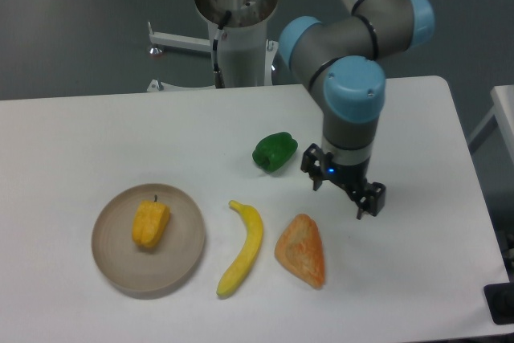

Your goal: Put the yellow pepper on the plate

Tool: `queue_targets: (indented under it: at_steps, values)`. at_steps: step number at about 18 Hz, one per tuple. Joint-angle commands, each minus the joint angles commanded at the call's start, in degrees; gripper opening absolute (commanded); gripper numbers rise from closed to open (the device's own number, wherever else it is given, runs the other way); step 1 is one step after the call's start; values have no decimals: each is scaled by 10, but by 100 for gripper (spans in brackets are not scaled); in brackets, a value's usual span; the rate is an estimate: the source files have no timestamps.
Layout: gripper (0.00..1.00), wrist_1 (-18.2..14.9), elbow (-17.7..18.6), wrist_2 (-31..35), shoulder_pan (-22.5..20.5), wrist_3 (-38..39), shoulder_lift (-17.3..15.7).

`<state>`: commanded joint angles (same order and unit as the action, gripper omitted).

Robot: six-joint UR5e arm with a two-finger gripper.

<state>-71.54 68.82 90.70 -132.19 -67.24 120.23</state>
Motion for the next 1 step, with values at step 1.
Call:
queue_targets:
  at_steps: [1]
  values:
    - [100,3,2,0,-1,0,0]
